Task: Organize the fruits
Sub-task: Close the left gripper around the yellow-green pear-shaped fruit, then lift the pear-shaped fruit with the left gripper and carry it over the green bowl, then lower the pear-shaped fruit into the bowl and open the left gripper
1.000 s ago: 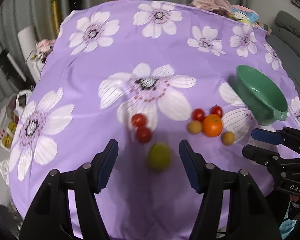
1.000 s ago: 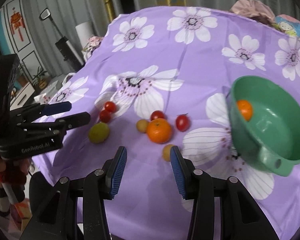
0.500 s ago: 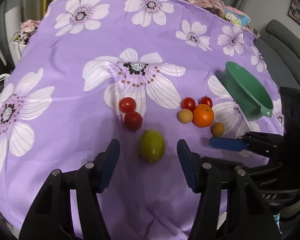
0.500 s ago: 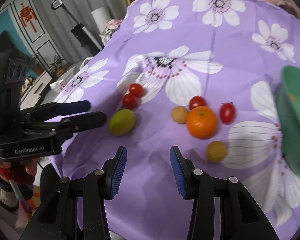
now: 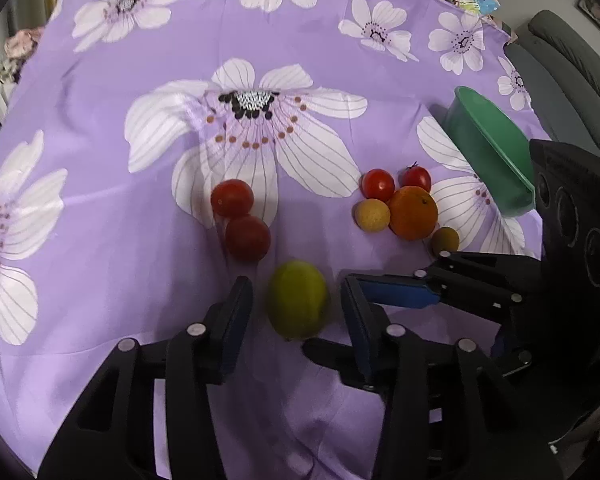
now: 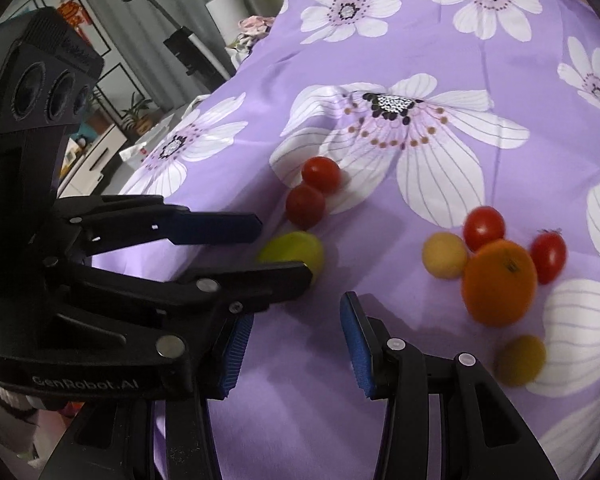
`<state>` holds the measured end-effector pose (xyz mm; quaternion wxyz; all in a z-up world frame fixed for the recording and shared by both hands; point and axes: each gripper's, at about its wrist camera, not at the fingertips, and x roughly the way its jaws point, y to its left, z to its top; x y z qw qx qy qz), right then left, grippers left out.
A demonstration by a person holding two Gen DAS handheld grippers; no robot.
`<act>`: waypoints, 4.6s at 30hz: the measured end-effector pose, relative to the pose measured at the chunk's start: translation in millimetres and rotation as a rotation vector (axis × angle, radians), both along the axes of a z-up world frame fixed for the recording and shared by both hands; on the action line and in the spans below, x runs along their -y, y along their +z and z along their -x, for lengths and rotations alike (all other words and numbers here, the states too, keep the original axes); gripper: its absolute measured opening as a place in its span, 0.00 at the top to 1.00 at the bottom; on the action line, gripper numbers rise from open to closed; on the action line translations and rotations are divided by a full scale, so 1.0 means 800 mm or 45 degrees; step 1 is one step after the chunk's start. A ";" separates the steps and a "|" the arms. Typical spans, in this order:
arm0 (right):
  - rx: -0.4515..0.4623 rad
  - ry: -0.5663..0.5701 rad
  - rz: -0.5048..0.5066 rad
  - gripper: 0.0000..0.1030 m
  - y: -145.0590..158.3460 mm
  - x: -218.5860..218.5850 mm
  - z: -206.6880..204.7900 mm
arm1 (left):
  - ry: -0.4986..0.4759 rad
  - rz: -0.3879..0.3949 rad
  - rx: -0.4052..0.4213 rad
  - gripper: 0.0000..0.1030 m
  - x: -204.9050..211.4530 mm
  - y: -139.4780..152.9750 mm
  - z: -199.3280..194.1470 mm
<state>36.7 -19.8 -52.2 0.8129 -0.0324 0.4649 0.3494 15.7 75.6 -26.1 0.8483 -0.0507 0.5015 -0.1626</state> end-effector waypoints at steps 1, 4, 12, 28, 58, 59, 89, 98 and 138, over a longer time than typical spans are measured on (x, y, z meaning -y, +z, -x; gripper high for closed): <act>-0.012 0.005 -0.003 0.56 -0.001 -0.001 -0.002 | -0.001 0.003 -0.010 0.60 -0.001 -0.001 -0.002; -0.034 0.020 0.005 0.56 -0.002 -0.005 -0.005 | -0.013 0.004 -0.025 0.62 -0.002 -0.002 -0.005; -0.016 0.065 0.058 0.56 -0.004 -0.018 -0.012 | -0.018 0.072 -0.077 0.67 -0.010 -0.005 -0.009; 0.030 0.052 0.050 0.58 0.002 -0.019 -0.010 | -0.017 0.082 -0.042 0.67 0.000 0.006 -0.003; 0.229 -0.130 -0.055 0.58 0.058 0.078 0.053 | -0.173 -0.008 0.157 0.67 0.103 0.075 0.044; 0.239 -0.139 -0.058 0.58 0.060 0.082 0.054 | -0.180 -0.012 0.162 0.67 0.107 0.077 0.044; 0.437 -0.524 -0.116 0.58 0.104 0.233 0.022 | -0.532 -0.041 0.322 0.67 0.271 0.129 -0.032; 0.414 -0.621 -0.096 0.58 0.095 0.274 0.000 | -0.608 -0.014 0.292 0.67 0.316 0.115 -0.065; 0.364 -0.688 0.057 0.57 0.082 0.297 0.019 | -0.477 -0.209 0.457 0.52 0.300 0.099 -0.036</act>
